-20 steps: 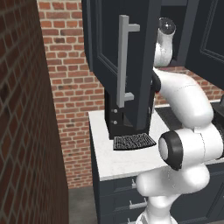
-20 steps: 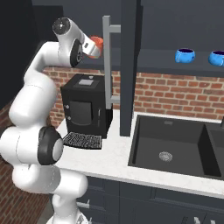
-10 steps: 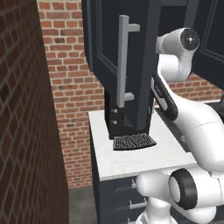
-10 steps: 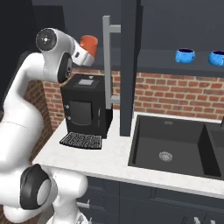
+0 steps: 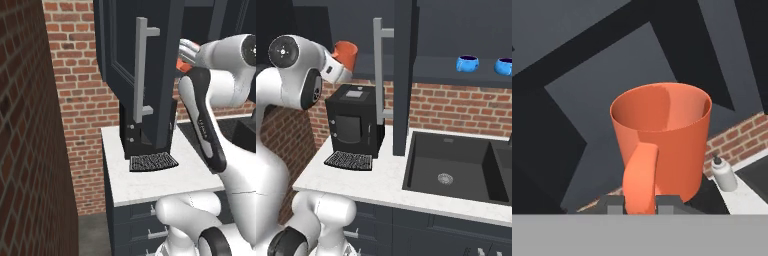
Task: Gather all objects into one cabinet and sort the glasses and bowls to opposite sides.
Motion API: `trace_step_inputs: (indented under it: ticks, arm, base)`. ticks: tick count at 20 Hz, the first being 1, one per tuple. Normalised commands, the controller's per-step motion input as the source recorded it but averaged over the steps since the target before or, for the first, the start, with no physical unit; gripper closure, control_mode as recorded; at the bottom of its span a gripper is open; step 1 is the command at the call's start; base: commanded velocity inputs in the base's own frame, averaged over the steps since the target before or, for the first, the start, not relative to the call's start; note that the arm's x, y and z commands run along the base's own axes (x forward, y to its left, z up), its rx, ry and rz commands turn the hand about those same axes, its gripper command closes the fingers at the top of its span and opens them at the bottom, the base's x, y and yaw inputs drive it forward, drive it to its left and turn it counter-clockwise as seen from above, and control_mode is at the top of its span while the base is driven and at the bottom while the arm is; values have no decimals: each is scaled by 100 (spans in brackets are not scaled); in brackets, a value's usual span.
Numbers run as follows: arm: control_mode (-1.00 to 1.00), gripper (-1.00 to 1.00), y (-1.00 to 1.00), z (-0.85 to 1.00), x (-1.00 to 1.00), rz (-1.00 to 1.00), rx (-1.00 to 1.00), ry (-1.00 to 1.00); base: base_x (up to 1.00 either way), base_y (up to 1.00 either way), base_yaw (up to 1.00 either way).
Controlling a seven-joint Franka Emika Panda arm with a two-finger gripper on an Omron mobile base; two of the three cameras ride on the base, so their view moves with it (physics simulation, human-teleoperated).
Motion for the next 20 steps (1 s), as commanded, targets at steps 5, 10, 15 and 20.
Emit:
trace_step_inputs:
  ticks: [5, 10, 15, 20]
  arm:
    - [-100, 100, -13, -10, -84, 10, 0, 3]
    - [-100, 100, -23, -16, -84, 13, 0, 0]
    - [-100, 100, -12, -11, -86, 11, -2, 0]
    - [-100, 100, 0, -11, -89, 8, -7, 0]
  base:
    - [0, 0, 0]
    - [0, 0, 0]
    - [0, 0, 0]
    - [0, 0, 0]
